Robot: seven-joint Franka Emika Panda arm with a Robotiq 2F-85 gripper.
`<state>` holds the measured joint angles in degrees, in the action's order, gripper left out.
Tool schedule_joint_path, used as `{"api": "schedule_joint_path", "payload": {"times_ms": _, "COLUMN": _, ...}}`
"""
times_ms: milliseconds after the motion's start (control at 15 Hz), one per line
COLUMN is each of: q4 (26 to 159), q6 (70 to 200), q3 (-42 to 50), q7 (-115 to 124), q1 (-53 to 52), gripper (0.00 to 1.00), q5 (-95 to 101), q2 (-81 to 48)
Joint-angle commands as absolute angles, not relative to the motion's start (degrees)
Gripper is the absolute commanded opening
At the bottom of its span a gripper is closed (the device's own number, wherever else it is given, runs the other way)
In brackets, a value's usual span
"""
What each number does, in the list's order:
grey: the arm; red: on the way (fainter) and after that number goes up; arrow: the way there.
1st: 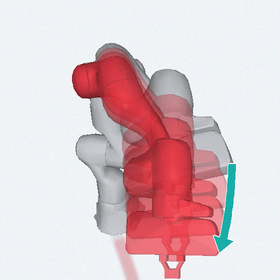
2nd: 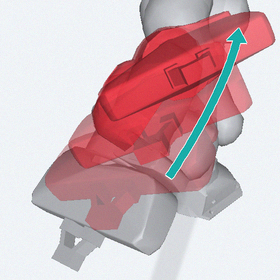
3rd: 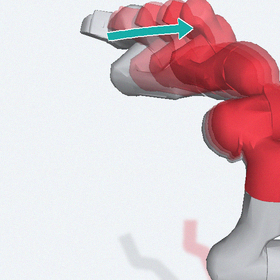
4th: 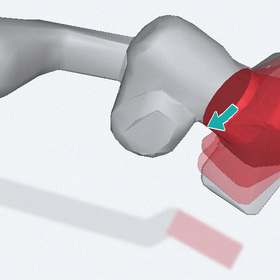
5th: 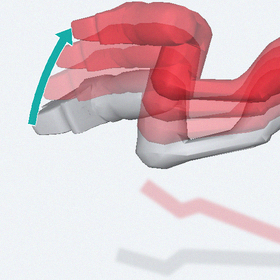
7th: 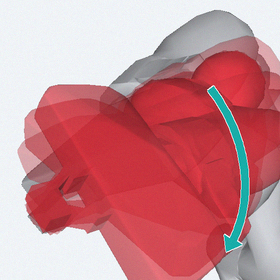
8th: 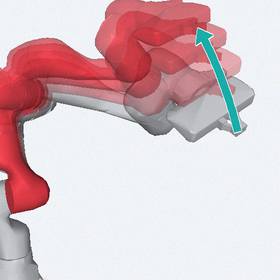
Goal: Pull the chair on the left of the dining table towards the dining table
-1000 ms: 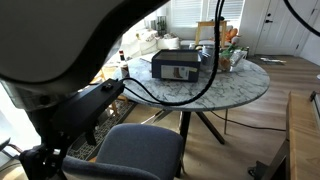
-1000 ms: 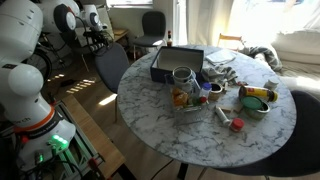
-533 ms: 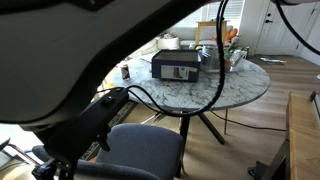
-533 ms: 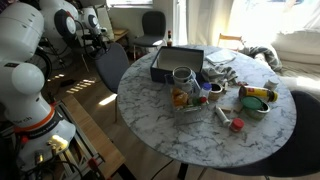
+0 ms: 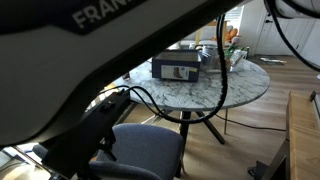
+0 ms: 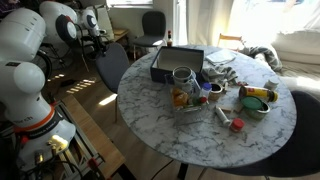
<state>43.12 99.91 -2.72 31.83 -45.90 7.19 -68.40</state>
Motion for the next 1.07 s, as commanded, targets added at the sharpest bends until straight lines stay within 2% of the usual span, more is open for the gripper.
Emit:
{"api": "schedule_joint_path", "payload": {"times_ms": 0, "q4": 35.56, "q6": 95.26, "q3": -0.68, "q7": 33.84, "q1": -46.99, "gripper": 0.22, "q5": 7.35, "q2": -72.94}}
{"api": "schedule_joint_path", "payload": {"times_ms": 133, "q4": 35.86, "q6": 95.25, "q3": -0.80, "q7": 35.16, "q1": -47.06, "gripper": 0.09, "q5": 8.23, "q2": -72.67}}
{"api": "schedule_joint_path", "payload": {"times_ms": 267, "q4": 36.13, "q6": 94.19, "q3": -0.15, "q7": 37.47, "q1": -47.01, "gripper": 0.06, "q5": 8.29, "q2": -72.42}}
{"api": "schedule_joint_path", "payload": {"times_ms": 1000, "q4": 46.09, "q6": 96.24, "q3": 0.78, "q7": 49.04, "q1": -42.00, "gripper": 0.07, "q5": 5.91, "q2": -66.45}}
